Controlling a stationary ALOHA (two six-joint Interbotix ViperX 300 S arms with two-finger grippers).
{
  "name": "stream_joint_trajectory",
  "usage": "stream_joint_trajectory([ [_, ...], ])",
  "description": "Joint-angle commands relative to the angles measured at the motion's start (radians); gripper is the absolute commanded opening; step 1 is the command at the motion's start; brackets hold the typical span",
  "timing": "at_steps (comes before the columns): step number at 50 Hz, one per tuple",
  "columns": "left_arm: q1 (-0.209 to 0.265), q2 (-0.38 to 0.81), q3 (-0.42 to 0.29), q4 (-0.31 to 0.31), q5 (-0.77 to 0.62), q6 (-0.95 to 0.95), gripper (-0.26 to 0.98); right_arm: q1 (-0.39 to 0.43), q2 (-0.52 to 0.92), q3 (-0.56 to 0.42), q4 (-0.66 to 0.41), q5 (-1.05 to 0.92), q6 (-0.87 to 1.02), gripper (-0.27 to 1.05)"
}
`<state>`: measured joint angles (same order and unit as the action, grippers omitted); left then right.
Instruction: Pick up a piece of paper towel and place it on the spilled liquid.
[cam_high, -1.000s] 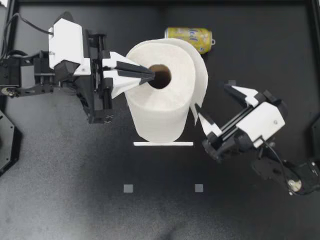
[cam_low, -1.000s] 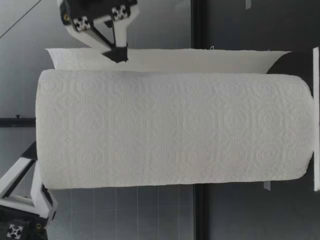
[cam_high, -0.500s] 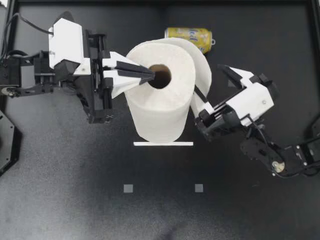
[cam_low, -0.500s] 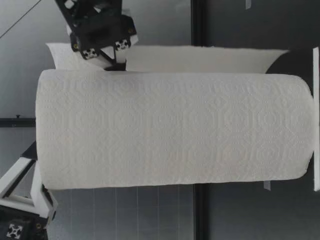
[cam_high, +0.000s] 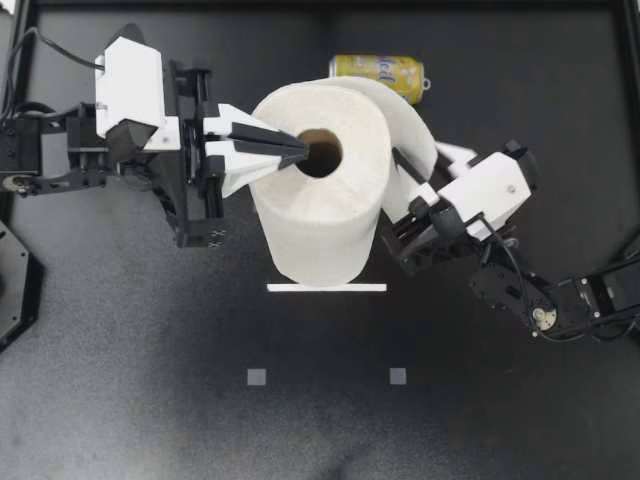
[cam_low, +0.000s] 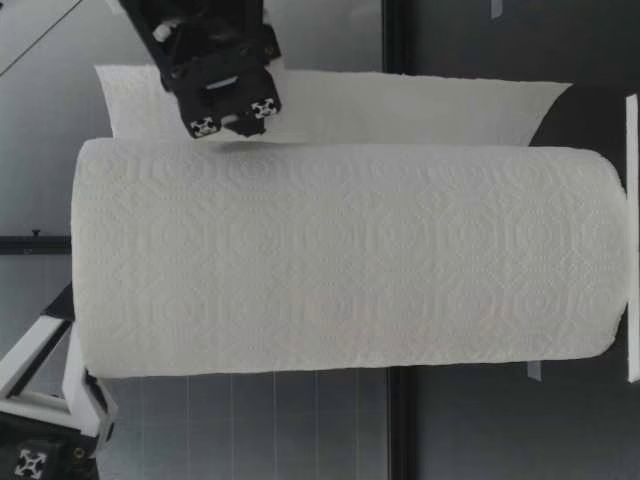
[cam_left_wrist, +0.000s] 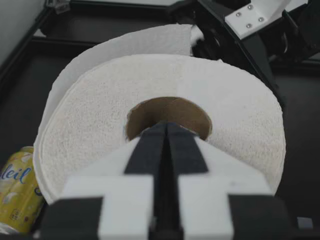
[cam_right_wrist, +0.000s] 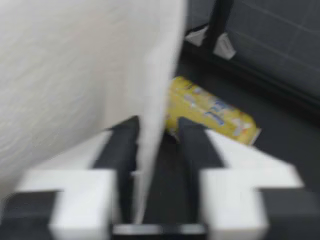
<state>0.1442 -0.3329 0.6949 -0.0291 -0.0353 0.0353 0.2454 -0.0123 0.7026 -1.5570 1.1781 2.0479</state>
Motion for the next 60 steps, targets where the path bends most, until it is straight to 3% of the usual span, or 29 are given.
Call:
stream_joint_trajectory([
  [1, 0.002, 0.012, 0.011, -0.003, 0.018, -0.002, 0.09, -0.005, -0.012, -0.021, -0.006, -0.014, 0.0, 0.16],
  [7, 0.002, 0.012, 0.012, -0.005, 0.043, -0.003, 0.09, -0.005, -0.02, -0.017, -0.005, -0.029, -0.002, -0.04],
  [11, 0.002, 0.012, 0.012, -0.006, 0.055, -0.003, 0.09, -0.002, -0.021, -0.015, -0.005, -0.029, -0.002, -0.09],
  [35, 0.002, 0.043, 0.011, -0.034, 0.13, -0.005, 0.09, 0.06, -0.063, 0.04, 0.063, -0.011, 0.0, -0.09],
  [60, 0.025, 0.114, 0.011, -0.048, 0.192, -0.028, 0.09, 0.063, -0.107, 0.229, 0.253, -0.02, 0.109, -0.09],
])
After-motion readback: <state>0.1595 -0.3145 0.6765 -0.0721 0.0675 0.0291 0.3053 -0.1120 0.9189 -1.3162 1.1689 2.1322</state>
